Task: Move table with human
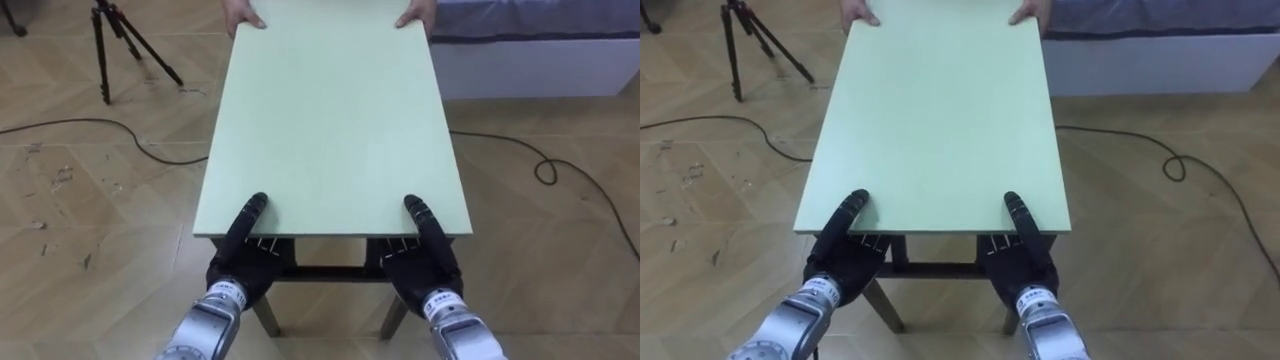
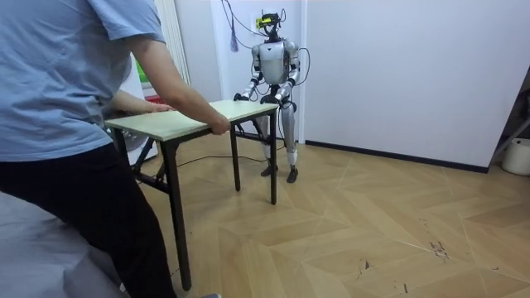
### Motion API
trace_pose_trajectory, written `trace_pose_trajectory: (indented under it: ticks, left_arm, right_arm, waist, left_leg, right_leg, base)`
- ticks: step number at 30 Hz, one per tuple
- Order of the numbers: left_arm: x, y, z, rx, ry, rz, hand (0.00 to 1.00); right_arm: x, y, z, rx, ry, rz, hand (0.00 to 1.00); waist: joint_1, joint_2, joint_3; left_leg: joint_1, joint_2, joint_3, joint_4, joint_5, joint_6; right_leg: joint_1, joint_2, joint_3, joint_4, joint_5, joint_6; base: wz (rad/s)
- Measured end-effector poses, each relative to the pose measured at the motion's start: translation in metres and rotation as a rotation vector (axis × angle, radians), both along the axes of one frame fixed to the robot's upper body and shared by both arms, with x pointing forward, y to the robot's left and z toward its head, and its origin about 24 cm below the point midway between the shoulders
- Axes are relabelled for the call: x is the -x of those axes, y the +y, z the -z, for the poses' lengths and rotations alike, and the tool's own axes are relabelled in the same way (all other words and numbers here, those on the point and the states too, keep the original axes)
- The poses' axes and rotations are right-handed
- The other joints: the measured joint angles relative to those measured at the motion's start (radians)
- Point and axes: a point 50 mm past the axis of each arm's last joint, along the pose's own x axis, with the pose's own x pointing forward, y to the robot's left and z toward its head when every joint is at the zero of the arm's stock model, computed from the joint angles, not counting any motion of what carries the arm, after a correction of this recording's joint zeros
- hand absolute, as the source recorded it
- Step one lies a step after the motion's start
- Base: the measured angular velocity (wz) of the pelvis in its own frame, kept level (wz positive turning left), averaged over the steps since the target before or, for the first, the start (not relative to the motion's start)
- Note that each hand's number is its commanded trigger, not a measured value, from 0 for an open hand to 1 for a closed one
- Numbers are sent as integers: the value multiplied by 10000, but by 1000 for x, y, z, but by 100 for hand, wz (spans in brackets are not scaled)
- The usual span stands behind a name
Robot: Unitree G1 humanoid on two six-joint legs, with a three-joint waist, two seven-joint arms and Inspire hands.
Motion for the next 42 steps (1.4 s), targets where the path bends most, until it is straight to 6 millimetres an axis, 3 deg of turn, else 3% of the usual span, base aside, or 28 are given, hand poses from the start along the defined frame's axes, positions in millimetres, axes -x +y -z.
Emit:
trace_pose_trajectory:
  ticks: [15, 23, 31, 42]
  left_arm:
    - [6, -5, -26, 43, -1310, -34, 100]
    - [7, -4, -27, -230, -1399, 61, 100]
    - [24, -6, -26, -80, -1432, 151, 100]
    - [47, -6, -18, 252, -1251, -61, 100]
  right_arm:
    - [-4, -1, -22, -223, -994, 74, 100]
    - [-1, 0, -23, -240, -1049, 81, 100]
    - [19, -5, -26, -251, -1121, 83, 100]
    - [31, -4, -24, 147, -1030, -136, 100]
  waist:
    - [-55, 35, -48]
    - [-94, -15, -82]
    - [-19, 15, -119]
    - [-59, -16, -145]
  left_leg:
    - [-14, 11, 4, 81, 11, 13]
    - [14, 8, 22, 12, 12, 14]
    - [32, 3, 34, -24, 12, 14]
    - [27, 3, 22, -56, 12, 14]
  right_leg:
    - [43, 11, 23, 12, 30, -40]
    - [42, 12, 33, 8, 30, -40]
    - [45, 12, 9, -2, 30, -40]
    - [20, 13, 15, -13, 30, -39]
  base:
    - [0]
    - [0]
    - [0]
    - [-1]
